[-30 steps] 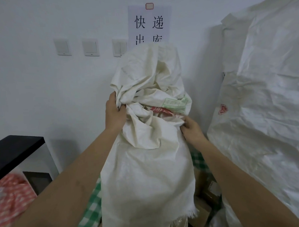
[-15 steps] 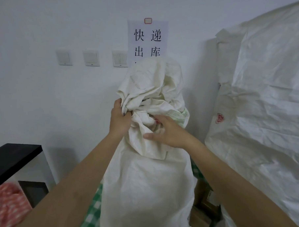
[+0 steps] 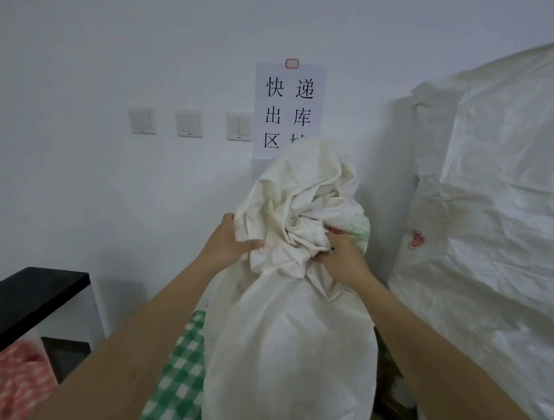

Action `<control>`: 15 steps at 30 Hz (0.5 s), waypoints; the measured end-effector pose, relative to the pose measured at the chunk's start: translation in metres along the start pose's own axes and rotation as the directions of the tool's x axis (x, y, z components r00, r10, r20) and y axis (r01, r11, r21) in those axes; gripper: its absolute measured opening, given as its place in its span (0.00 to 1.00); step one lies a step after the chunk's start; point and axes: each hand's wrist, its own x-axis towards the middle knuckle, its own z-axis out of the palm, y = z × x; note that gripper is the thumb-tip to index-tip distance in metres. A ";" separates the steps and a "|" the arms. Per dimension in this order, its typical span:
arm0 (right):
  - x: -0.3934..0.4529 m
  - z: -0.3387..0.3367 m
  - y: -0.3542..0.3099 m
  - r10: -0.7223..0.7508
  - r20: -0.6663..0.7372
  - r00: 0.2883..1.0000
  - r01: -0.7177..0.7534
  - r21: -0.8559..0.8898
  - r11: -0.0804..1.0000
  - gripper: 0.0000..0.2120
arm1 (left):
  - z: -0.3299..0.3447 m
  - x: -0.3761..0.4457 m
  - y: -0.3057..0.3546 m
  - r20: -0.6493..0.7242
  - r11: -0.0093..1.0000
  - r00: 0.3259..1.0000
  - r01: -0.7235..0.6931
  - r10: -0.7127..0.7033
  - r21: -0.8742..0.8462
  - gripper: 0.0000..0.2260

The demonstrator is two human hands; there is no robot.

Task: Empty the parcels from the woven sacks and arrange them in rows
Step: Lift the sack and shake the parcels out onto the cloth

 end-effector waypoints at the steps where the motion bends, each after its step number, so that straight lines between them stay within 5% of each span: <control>1: 0.005 -0.007 0.002 -0.001 0.003 1.000 0.002 -0.087 0.996 0.18 | -0.003 0.004 0.000 -0.054 0.996 0.998 -0.014 0.018 0.083 0.22; 3: 0.018 -0.024 -0.005 0.013 -0.067 0.998 -0.026 -0.205 0.978 0.22 | -0.009 0.010 0.010 -0.144 0.989 0.985 -0.074 0.092 0.128 0.16; 7: 0.031 -0.048 -0.042 -0.071 -0.305 0.950 0.064 -0.032 0.997 0.18 | -0.024 0.018 0.052 -0.336 0.977 0.927 -0.202 0.170 -0.063 0.16; 12: 0.032 -0.041 -0.035 -0.081 -0.230 0.970 0.055 -0.115 0.992 0.19 | -0.013 0.019 0.042 -0.337 0.960 0.935 -0.191 0.113 -0.206 0.05; 15: 0.048 -0.056 -0.063 -0.135 -0.333 0.933 0.102 -0.115 0.988 0.15 | -0.022 0.024 0.071 -0.396 0.906 0.908 -0.277 0.138 -0.320 0.08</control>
